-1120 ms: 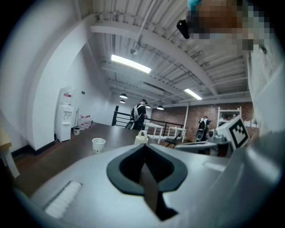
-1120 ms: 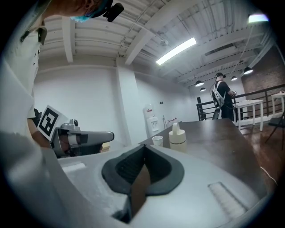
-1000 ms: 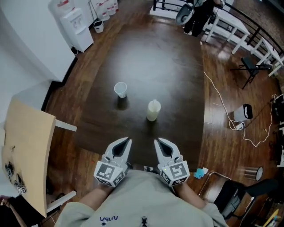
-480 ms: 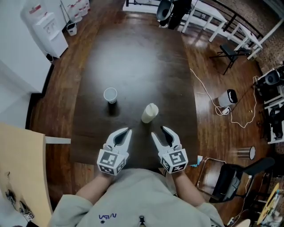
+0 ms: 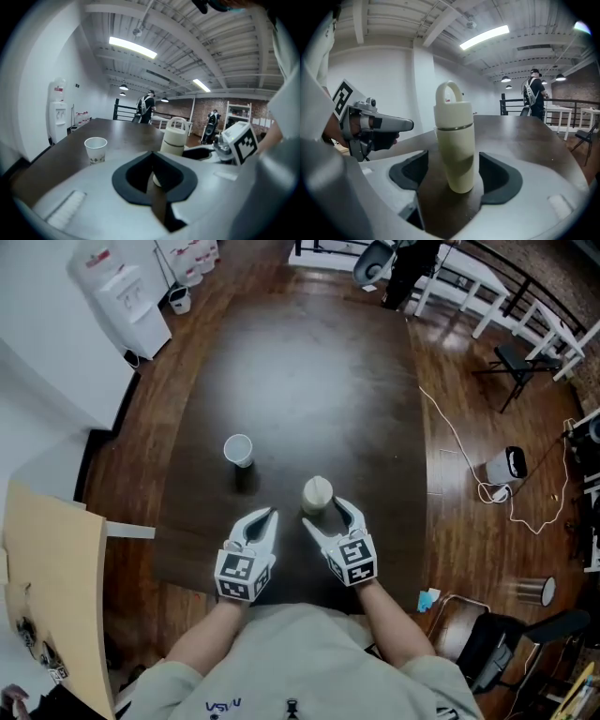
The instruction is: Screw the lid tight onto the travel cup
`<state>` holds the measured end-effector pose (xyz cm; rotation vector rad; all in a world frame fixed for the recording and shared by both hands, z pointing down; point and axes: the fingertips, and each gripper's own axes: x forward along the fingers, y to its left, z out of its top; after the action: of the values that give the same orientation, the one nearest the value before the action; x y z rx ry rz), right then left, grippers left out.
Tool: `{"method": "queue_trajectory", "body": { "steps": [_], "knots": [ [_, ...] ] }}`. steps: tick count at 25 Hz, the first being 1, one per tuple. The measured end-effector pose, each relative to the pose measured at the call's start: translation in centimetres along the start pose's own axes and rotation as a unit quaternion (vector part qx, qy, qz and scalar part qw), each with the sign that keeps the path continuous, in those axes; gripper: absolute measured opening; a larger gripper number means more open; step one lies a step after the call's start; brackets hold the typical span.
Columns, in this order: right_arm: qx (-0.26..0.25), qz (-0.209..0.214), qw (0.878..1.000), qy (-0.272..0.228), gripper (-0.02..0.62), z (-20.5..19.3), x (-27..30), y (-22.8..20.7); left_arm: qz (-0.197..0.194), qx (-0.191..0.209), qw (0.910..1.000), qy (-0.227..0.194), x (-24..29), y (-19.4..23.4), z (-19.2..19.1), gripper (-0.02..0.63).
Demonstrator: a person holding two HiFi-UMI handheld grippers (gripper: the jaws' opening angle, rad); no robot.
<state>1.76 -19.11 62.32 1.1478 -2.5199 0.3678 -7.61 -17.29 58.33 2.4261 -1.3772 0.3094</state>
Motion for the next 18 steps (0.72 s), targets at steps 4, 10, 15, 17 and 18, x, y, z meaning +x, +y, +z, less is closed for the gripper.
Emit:
{"method": "queue_trajectory", "body": {
  "steps": [4, 10, 15, 17, 18],
  "knots": [
    [-0.008, 0.024, 1.0, 0.006, 0.342, -0.8, 1.9, 0.2, 0.029, -0.007, 0.9992, 0.025, 0.8, 1.0, -1.1, 0.005],
    [-0.015, 0.044, 0.999, 0.011, 0.346, -1.3, 3.8, 0.7, 0.035, -0.011, 0.9982, 0.048, 1.4, 1.1, -2.0, 0.005],
    [-0.038, 0.07, 0.997, 0.004, 0.356, -0.2, 5.1, 1.6, 0.023, -0.015, 0.9977, 0.062, 1.8, 1.1, -2.5, 0.005],
    [-0.05, 0.08, 0.996, 0.004, 0.36, 0.0, 5.4, 2.1, 0.02, -0.017, 0.9976, 0.065, 2.2, 1.0, -2.5, 0.005],
    [-0.054, 0.084, 0.995, 0.004, 0.36, 0.1, 5.6, 2.3, 0.018, -0.017, 0.9975, 0.066, 2.3, 1.0, -2.5, 0.005]
  ]
}}
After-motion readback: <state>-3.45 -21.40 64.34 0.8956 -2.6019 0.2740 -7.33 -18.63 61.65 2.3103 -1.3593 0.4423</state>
